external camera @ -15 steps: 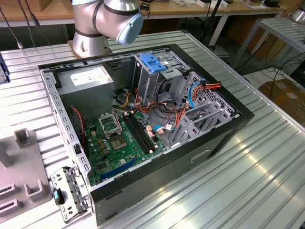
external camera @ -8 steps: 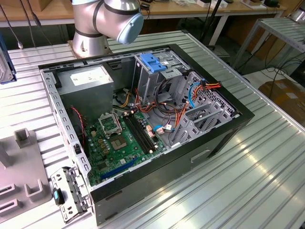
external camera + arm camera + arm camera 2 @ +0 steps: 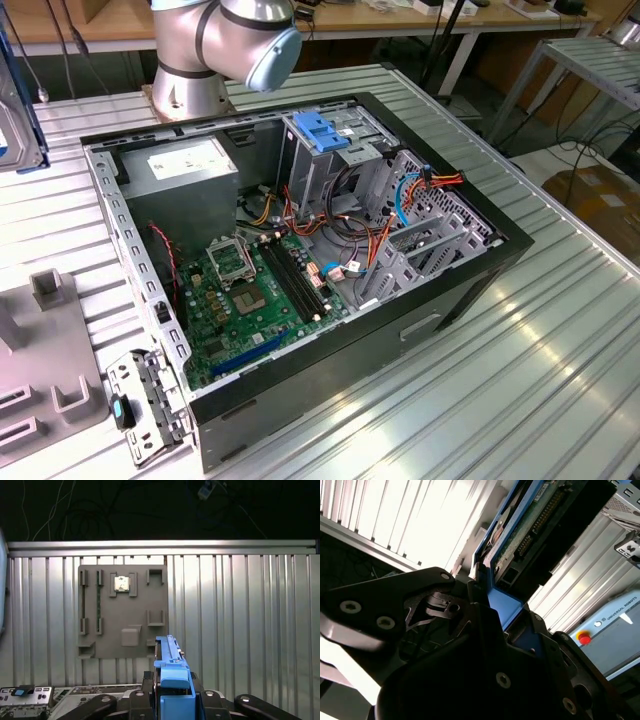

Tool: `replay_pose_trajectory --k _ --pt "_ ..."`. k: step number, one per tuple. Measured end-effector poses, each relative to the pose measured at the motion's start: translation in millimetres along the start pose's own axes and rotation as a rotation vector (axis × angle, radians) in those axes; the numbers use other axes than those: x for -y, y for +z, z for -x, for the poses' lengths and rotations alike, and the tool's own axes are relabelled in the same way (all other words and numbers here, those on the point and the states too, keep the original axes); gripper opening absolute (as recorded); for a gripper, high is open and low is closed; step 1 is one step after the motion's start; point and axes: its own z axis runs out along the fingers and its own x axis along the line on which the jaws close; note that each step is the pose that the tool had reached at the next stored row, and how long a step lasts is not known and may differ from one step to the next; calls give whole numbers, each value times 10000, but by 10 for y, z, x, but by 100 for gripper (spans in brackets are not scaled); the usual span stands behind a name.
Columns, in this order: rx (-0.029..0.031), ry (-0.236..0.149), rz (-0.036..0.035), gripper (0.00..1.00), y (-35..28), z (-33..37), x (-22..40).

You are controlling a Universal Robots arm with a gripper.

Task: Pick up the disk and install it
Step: 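Pick up the disk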

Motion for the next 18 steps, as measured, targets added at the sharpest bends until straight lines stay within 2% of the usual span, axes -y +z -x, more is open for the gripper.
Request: replay_pose_trajectory --k 9,12,18 --pt "0 -1 1 37 -3 4 142" --pt "1 0 1 37 -3 5 205" --pt "-1 7 8 37 -7 10 379"
